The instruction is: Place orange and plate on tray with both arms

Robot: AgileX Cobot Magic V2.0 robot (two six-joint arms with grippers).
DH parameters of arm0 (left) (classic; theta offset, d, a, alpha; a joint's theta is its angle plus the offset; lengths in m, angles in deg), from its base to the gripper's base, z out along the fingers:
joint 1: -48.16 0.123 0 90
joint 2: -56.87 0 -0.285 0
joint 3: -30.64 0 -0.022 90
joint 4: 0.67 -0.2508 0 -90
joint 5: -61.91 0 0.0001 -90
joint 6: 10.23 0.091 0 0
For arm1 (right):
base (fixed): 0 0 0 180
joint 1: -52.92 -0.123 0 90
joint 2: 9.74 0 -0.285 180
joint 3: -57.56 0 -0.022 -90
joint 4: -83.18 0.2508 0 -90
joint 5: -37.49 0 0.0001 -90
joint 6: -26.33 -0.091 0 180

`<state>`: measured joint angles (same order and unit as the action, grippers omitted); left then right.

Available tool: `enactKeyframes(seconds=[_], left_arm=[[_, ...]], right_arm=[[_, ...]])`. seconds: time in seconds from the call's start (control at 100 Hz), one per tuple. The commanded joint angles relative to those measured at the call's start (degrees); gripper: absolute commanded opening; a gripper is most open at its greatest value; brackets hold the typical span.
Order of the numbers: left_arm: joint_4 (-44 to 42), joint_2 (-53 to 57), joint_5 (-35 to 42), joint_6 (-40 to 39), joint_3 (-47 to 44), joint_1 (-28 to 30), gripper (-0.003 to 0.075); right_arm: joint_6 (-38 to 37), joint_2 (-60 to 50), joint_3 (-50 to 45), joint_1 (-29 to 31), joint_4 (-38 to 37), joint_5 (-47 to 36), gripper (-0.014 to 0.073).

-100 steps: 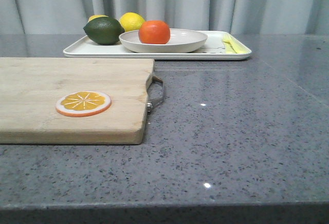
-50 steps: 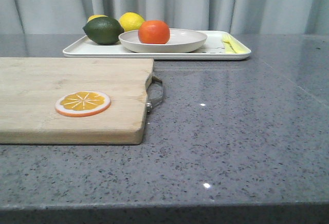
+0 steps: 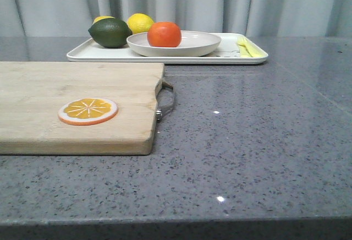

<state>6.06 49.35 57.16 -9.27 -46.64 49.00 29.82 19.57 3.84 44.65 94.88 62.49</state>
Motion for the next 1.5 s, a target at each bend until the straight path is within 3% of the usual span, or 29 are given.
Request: enactKeyframes(seconds=[0.0,1.49], left_arm=[[-0.1,1.7,3.0,-0.1,-1.3,0.1,-0.0019],[-0.1,1.7,3.0,-0.1,-1.3,0.1,-0.0019]], right_arm=[[0.6,0.2,1.5,0.2,0.1,-4.6,-0.0069],[0.6,-1.4,-0.6,0.5,-1.0,-5.6,-0.0069]])
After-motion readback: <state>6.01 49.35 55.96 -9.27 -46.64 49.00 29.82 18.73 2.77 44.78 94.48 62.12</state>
